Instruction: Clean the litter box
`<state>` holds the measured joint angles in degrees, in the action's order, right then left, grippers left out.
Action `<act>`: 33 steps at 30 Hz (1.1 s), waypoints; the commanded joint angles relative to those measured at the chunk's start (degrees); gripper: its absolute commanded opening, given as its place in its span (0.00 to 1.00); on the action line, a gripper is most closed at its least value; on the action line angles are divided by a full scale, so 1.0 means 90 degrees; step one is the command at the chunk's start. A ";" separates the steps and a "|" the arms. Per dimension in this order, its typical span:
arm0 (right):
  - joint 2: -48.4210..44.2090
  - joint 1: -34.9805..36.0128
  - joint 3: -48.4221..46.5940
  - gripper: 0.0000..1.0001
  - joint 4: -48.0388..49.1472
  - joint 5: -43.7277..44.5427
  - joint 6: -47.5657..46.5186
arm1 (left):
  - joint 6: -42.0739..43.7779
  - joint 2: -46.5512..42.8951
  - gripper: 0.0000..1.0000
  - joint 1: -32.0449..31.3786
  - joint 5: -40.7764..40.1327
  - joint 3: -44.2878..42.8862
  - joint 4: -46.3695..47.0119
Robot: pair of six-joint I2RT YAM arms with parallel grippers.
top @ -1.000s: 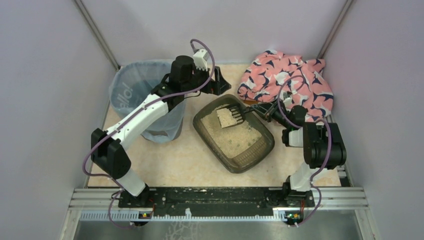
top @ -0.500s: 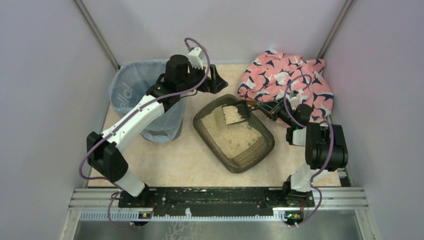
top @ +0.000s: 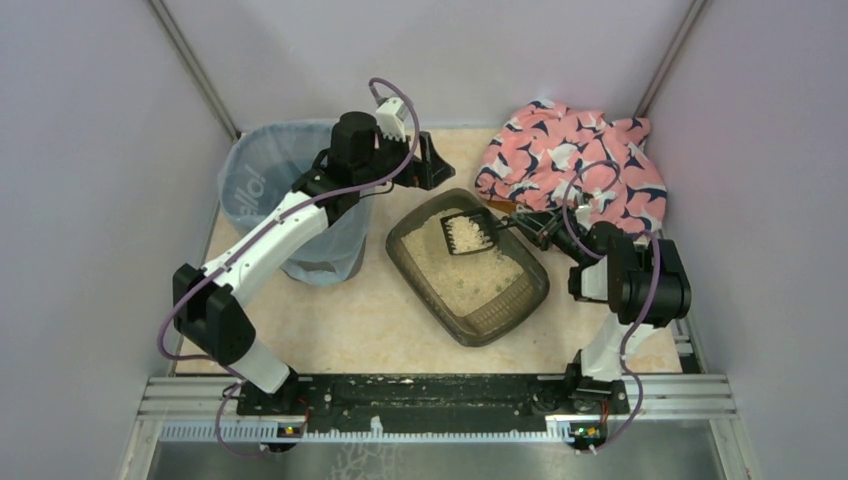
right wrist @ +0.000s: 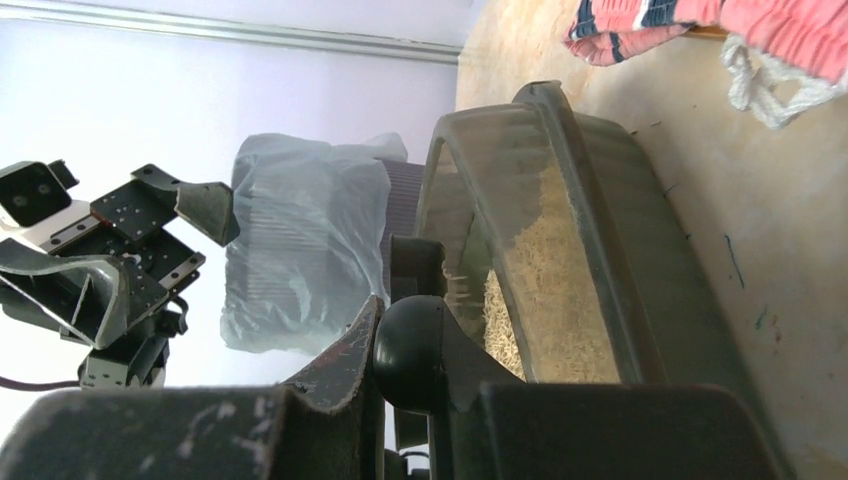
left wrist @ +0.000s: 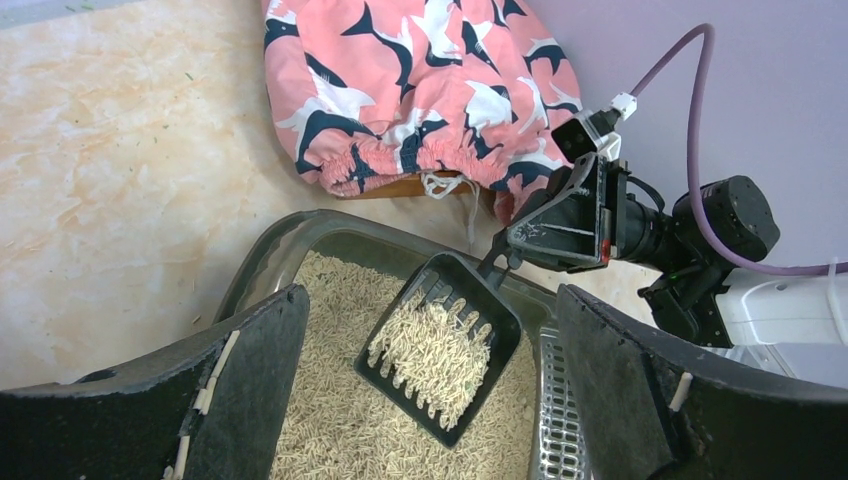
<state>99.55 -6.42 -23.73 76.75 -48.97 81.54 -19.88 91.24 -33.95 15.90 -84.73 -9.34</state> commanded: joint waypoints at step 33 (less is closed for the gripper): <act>0.0719 0.0805 -0.0081 0.00 0.1513 -0.0291 0.0348 | -0.0017 -0.0358 0.99 0.0090 -0.0094 0.0398 0.0217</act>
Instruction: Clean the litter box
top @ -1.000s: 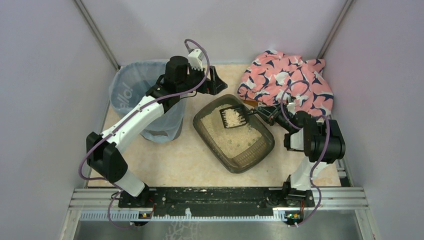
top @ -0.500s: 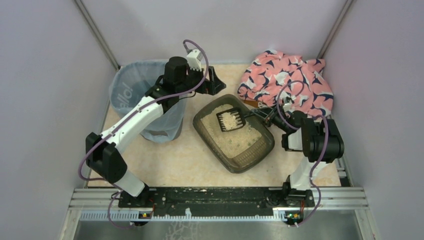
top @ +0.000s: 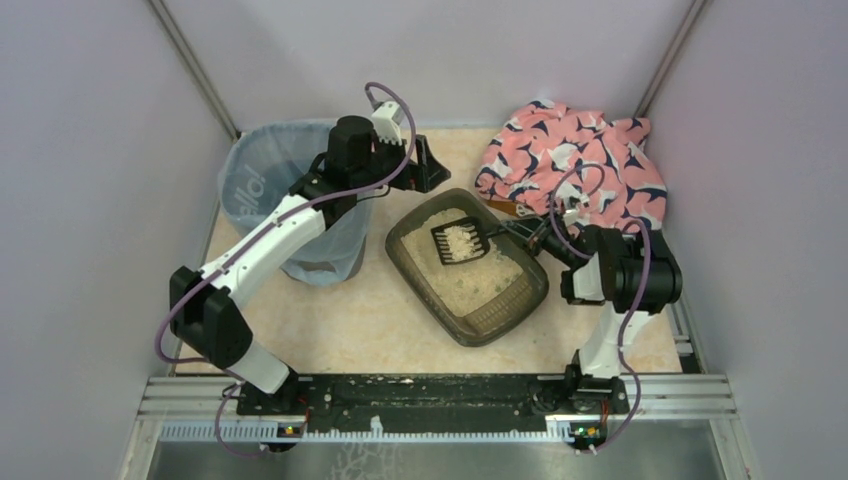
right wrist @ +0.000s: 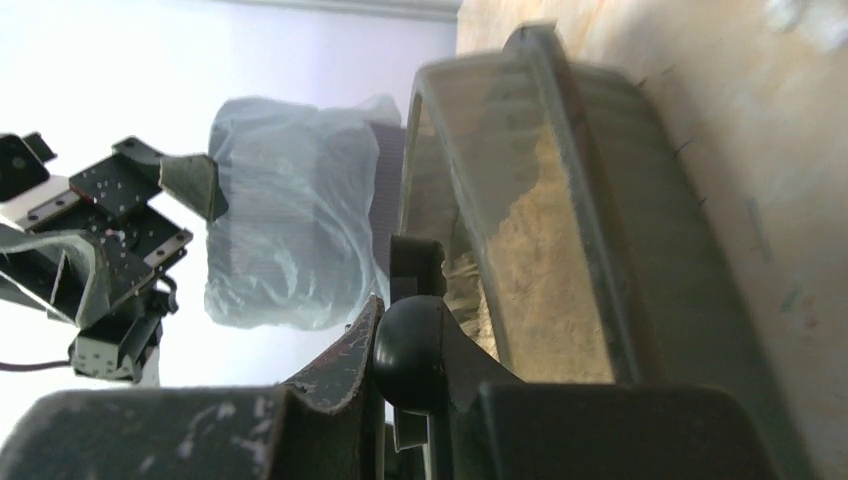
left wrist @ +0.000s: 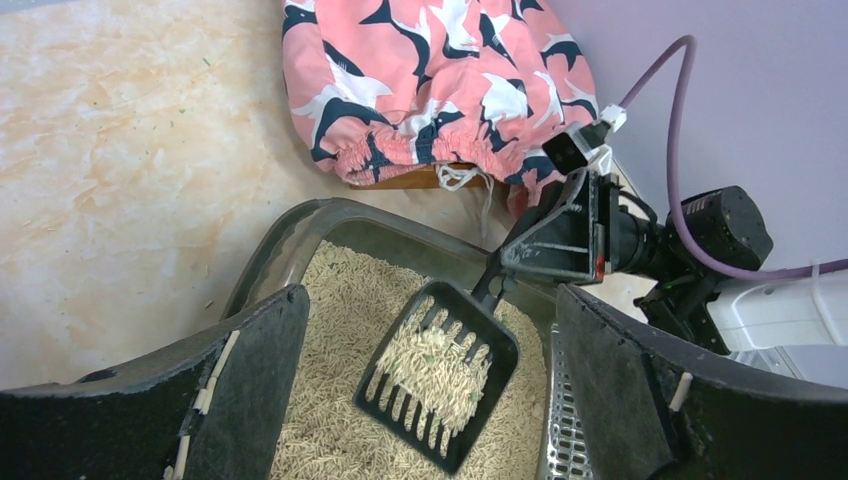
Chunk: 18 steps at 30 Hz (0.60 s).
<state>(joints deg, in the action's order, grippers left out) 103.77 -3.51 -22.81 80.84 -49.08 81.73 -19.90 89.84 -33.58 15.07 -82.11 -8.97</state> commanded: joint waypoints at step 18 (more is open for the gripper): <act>-0.1210 -0.0522 -0.0232 0.00 -0.1511 -0.0228 -0.1219 | -0.0108 -0.0185 0.99 0.0057 0.0194 0.0158 0.0274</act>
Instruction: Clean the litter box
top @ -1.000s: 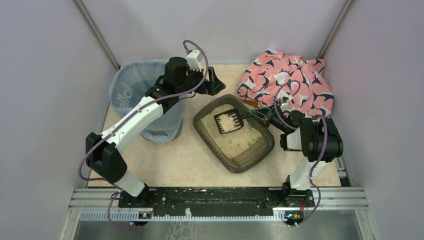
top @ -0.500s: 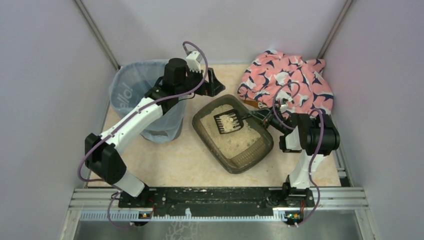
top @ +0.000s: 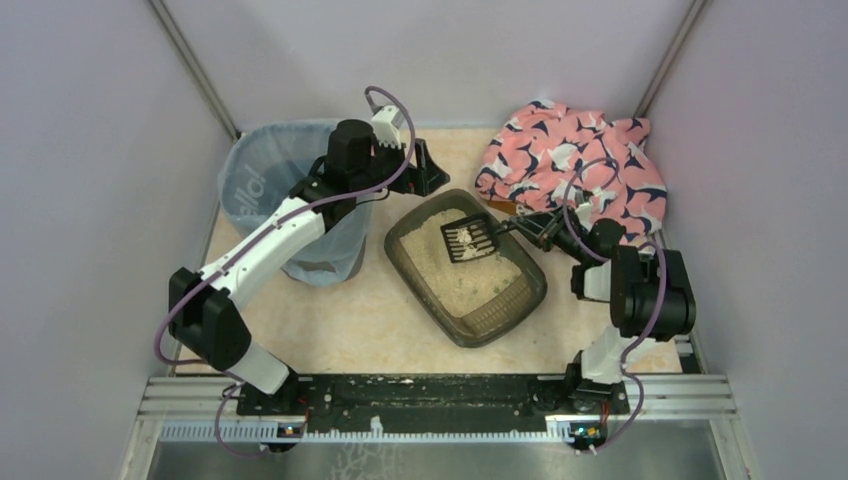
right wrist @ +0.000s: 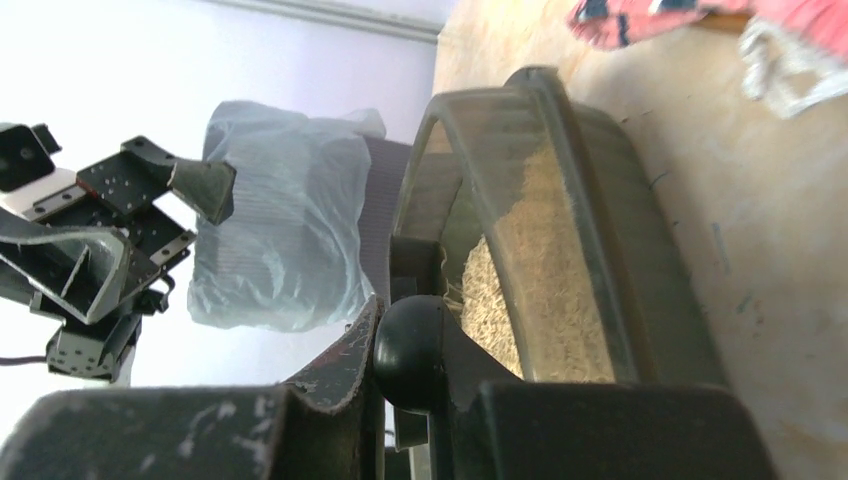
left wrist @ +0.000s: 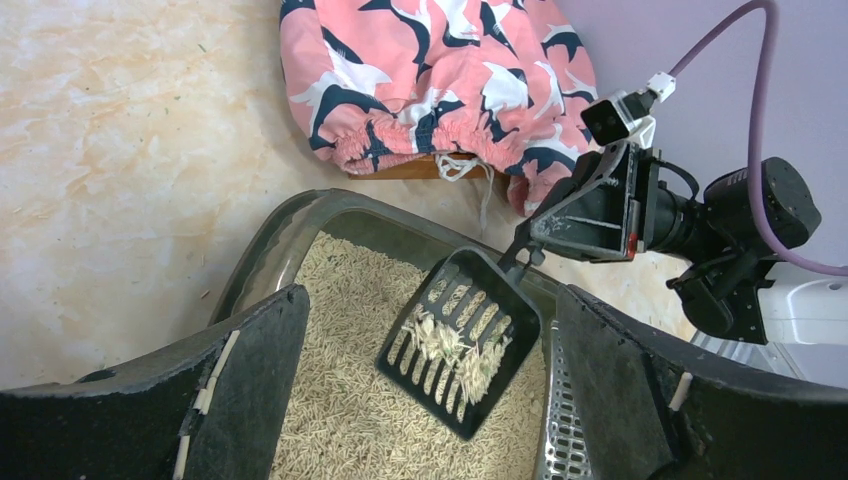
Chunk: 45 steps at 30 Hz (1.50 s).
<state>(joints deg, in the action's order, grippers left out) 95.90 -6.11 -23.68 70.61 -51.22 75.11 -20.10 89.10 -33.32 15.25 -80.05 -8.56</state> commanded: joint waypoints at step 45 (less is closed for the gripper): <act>-0.1096 0.0353 -0.1015 0.00 -0.1774 0.0025 -0.1049 | 0.0680 -0.1296 0.99 0.0970 -0.0258 -0.1455 -0.1324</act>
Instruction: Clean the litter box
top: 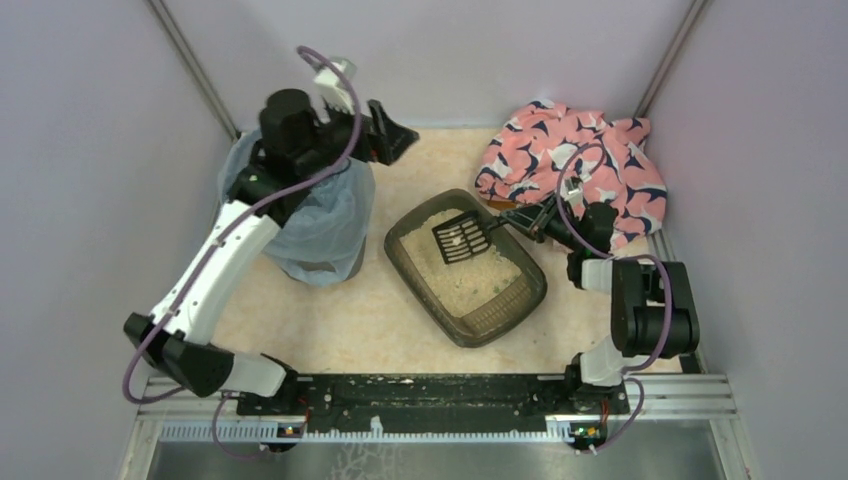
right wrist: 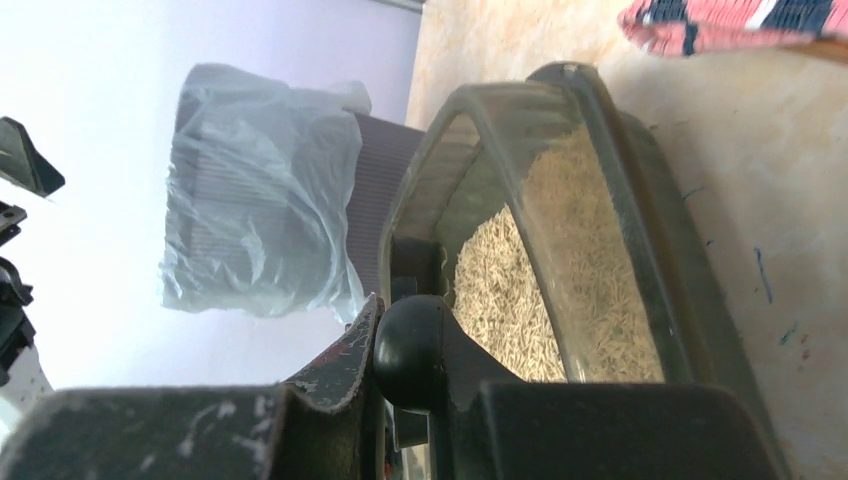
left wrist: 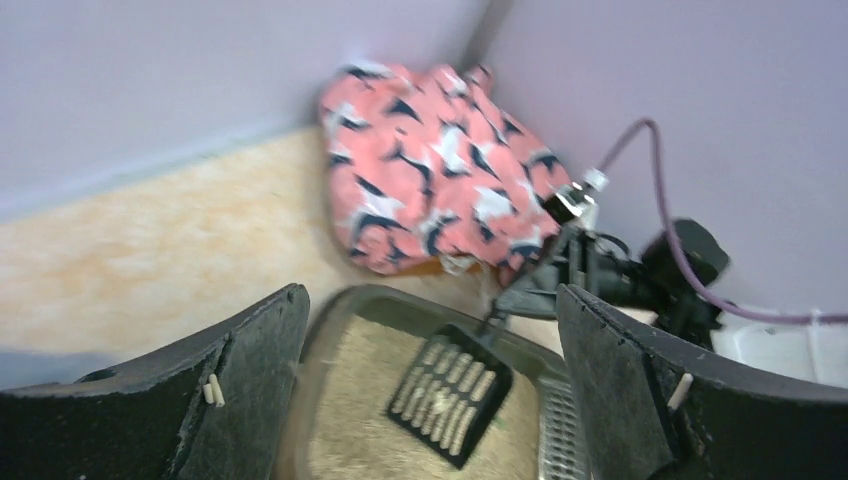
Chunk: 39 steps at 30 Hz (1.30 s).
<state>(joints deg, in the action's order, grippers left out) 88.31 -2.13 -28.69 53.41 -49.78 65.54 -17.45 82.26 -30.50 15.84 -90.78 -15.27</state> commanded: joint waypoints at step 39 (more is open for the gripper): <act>0.0783 0.1611 -0.5802 0.00 -0.2818 0.0320 -0.0106 | -0.0295 -0.1273 0.99 0.3867 -0.0496 0.1860 -0.0361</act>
<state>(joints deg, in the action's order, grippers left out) 92.18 8.80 -72.40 29.76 -47.94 65.56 -18.85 71.66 3.97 8.75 -76.14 -20.69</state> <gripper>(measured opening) 0.127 0.988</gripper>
